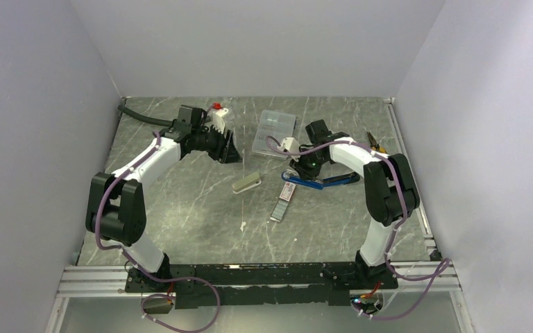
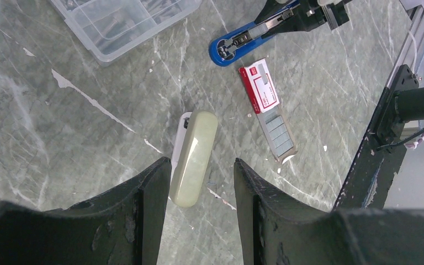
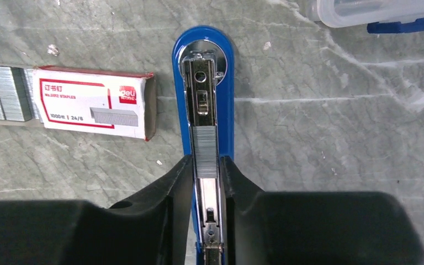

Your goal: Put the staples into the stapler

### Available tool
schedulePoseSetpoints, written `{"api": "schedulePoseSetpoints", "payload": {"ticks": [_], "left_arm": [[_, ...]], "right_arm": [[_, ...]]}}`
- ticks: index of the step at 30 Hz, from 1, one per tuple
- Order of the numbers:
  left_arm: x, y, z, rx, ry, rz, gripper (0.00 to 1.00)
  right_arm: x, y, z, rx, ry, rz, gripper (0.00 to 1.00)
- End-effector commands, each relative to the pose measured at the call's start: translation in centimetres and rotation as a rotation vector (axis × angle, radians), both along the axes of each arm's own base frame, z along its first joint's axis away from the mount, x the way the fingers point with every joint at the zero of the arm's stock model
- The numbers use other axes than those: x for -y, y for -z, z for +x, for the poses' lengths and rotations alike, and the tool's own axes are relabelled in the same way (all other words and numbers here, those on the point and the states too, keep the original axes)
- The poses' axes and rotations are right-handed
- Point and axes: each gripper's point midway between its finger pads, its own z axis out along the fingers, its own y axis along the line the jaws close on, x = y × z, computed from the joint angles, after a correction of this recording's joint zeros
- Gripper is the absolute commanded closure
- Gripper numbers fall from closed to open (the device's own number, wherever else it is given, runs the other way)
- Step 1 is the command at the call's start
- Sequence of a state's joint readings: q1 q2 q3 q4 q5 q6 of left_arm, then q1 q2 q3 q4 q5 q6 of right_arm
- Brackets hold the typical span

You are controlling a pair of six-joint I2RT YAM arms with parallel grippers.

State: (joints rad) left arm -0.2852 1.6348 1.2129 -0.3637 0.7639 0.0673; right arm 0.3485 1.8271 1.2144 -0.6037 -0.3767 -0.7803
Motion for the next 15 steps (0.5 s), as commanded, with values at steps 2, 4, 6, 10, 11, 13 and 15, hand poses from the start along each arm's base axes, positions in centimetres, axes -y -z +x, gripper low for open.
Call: {"api": "schedulePoseSetpoints", "payload": {"ticks": [2, 4, 6, 10, 11, 13, 15], "left_arm": [[0.2, -1.7, 0.6, 0.061, 0.021, -0.024, 0.49], [0.1, -1.6, 0.5, 0.062, 0.023, -0.021, 0.49], [0.2, -1.4, 0.5, 0.059, 0.026, -0.021, 0.49], [0.2, -1.3, 0.5, 0.049, 0.029, -0.023, 0.49], [0.2, -1.3, 0.5, 0.05, 0.03, -0.023, 0.49], [0.2, -1.2, 0.6, 0.051, 0.028, -0.022, 0.49], [0.2, -1.3, 0.6, 0.053, 0.026, -0.024, 0.49]], "right_arm": [[0.5, 0.3, -0.4, 0.013, -0.042, -0.025, 0.82], [1.1, 0.3, -0.5, 0.016, -0.043, -0.044, 0.83], [1.7, 0.2, -0.7, 0.019, -0.049, -0.058, 0.84], [3.2, 0.1, -1.3, 0.022, -0.049, -0.093, 0.85], [3.6, 0.0, -1.5, 0.021, -0.046, -0.101, 0.85], [4.5, 0.0, -1.9, 0.021, -0.039, -0.113, 0.86], [5.4, -0.1, -2.4, 0.017, -0.027, -0.12, 0.86]]}}
